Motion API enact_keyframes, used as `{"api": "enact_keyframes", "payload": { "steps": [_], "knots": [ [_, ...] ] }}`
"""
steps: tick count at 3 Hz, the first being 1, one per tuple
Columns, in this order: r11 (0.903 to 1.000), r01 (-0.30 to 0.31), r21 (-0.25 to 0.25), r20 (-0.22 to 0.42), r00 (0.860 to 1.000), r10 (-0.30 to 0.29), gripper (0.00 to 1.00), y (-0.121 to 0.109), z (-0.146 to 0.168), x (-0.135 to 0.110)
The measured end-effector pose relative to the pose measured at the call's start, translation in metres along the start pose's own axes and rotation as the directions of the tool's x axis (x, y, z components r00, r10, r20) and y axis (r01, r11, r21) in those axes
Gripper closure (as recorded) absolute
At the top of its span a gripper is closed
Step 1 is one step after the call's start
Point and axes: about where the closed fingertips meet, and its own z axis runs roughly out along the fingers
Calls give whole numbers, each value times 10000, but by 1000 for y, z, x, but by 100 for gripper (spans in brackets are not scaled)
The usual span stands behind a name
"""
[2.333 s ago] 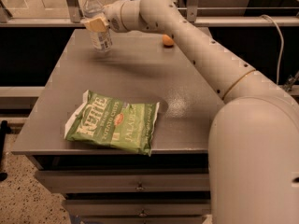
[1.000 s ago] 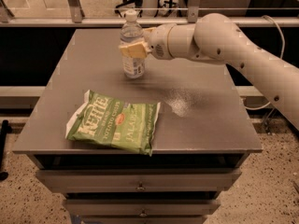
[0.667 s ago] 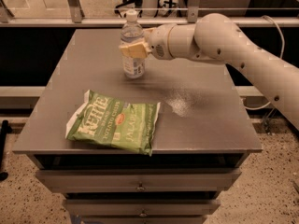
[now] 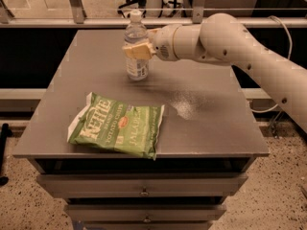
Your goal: Move blue plastic bottle near green jalapeno chip bag
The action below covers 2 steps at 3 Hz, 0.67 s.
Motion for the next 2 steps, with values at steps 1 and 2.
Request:
{"api": "enact_keyframes", "payload": {
  "steps": [1, 2],
  "knots": [
    [10000, 1, 0, 1, 10000, -1, 100, 0, 0, 0],
    [10000, 2, 0, 2, 10000, -2, 100, 0, 0, 0]
  ]
}}
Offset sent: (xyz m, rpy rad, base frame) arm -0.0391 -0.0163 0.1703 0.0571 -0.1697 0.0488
